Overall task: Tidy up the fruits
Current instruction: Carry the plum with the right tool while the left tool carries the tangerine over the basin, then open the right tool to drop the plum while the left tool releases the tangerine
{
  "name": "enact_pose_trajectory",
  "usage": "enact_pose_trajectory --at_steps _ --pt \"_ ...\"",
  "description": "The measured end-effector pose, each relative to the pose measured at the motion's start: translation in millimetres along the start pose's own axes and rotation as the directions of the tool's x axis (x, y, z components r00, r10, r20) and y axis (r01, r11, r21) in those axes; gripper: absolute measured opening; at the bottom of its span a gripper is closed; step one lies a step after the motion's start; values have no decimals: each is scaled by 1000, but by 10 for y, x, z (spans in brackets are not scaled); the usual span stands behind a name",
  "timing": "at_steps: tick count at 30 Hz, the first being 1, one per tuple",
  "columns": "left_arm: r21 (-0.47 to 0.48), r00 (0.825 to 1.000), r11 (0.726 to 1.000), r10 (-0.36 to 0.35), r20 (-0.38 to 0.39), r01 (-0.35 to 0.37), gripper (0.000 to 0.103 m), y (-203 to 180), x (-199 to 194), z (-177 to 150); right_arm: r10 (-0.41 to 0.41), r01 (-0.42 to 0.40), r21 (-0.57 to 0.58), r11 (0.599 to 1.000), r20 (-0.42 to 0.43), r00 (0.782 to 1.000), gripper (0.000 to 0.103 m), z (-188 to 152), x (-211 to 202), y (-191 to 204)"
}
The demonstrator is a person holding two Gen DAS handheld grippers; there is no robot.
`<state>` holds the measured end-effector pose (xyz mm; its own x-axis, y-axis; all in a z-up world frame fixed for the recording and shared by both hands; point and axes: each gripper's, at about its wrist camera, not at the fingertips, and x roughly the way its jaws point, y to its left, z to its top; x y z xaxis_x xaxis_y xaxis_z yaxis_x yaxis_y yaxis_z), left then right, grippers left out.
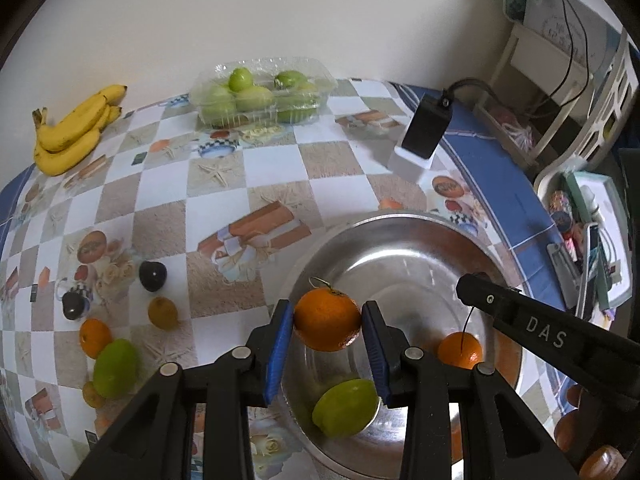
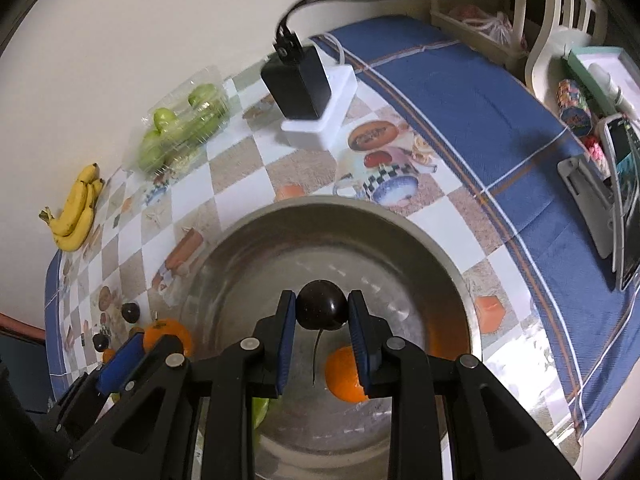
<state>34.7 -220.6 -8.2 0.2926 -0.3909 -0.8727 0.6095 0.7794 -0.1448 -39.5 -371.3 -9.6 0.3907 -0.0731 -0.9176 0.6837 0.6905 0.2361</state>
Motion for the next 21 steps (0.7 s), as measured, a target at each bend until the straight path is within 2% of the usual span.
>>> enact_pose_trajectory --at_steps 9,21 --pt "14 1000 1000 11 -27 -11 38 -64 116 -48 -25 26 2 1000 -52 998 28 -31 187 -65" --pt "17 999 1000 7 -45 -6 38 -87 173 -65 -35 36 12 999 -68 997 28 -16 227 -98"
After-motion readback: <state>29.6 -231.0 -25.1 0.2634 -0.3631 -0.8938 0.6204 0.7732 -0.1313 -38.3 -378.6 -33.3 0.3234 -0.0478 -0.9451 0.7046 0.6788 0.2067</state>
